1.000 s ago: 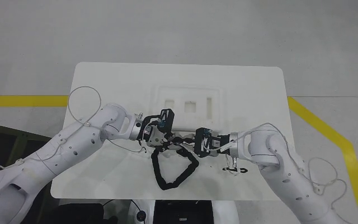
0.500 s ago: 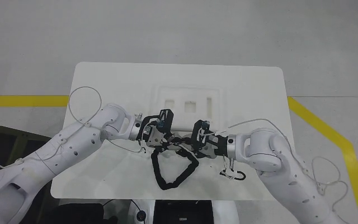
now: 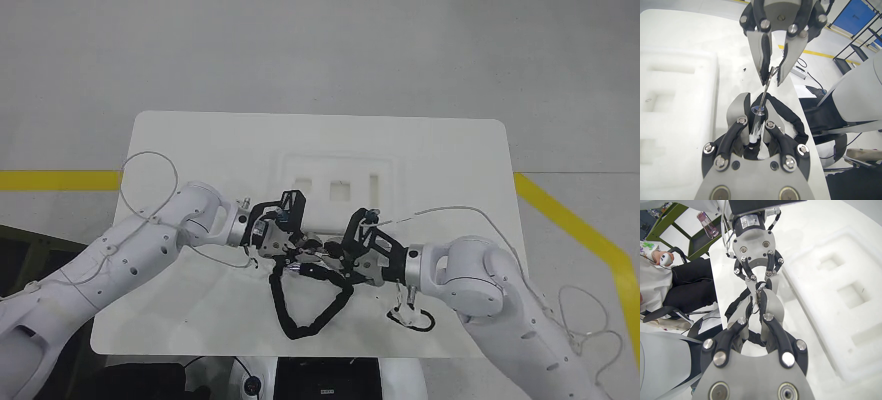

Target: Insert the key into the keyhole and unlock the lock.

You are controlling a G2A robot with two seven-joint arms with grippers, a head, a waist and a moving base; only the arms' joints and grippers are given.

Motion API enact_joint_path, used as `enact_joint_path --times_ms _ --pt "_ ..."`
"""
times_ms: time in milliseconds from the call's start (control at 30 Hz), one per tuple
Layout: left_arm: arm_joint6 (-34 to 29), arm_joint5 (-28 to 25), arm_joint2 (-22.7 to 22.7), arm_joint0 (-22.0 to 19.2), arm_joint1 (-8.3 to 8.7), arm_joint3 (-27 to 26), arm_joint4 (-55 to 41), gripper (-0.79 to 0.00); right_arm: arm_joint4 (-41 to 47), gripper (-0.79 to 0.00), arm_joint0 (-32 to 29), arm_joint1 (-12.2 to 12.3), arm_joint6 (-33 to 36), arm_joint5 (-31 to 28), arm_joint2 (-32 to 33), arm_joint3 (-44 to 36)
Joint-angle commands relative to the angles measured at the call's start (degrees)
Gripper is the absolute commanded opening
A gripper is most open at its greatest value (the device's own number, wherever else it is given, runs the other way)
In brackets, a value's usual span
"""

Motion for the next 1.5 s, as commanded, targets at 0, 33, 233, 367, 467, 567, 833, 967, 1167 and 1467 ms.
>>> enact_joint_path --times_ms 0,33,233,367,467,567,833,967,1167,1467 --pt "0.53 0.18 -1.36 0.26 0.35 1.01 0.51 -0.785 -0.29 0.0 -0.59 0.14 -1.05 0.1 0.87 -0.87" --pt "0.86 0.5 -2.12 0.52 0.57 1.27 0.76 -0.785 -0.46 0.0 -1.02 0.23 -1.55 0.0 1.34 -1.31" --pt "0.37 7.36 -7.31 3.04 2.74 1.69 4.19 -0.785 -1.89 0.0 -4.5 0.8 -4.75 0.41 4.4 -2.94" --pt "-1.09 12.76 -10.23 5.44 4.1 -0.55 6.43 -0.785 -2.14 0.0 -6.33 1.08 -5.98 0.5 5.82 -3.15" --pt "-3.81 15.24 -11.63 7.08 4.84 -2.59 8.11 -0.533 -2.25 0.0 -7.41 1.27 -6.65 0.52 6.75 -3.43" --pt "-5.79 16.64 -12.49 8.4 5.1 -4.25 8.56 0.0 -2.24 0.0 -8.23 1.4 -7.61 0.64 7.6 -3.47" --pt "-5.05 17.84 -15.72 10.29 5.2 -6.23 7.69 0.0 -2.41 0.0 -10.05 1.63 -11.61 0.52 9.94 -1.93" --pt "-0.51 16.95 -18.9 11.16 5.62 -6.24 6.72 0.0 -3.64 0.0 -9.63 1.6 -15.94 -0.7 11.16 -0.03" --pt "6.33 15.64 -24.77 11.42 6.4 -4.01 8.0 0.0 -8.23 0.0 -6.95 1.39 -23.31 -0.02 13.34 3.34" --pt "15.09 11.96 -31.72 10.46 6.92 1.27 12.53 0.0 -14.73 0.0 -1.79 1.45 -28.28 1.19 17.59 6.66"
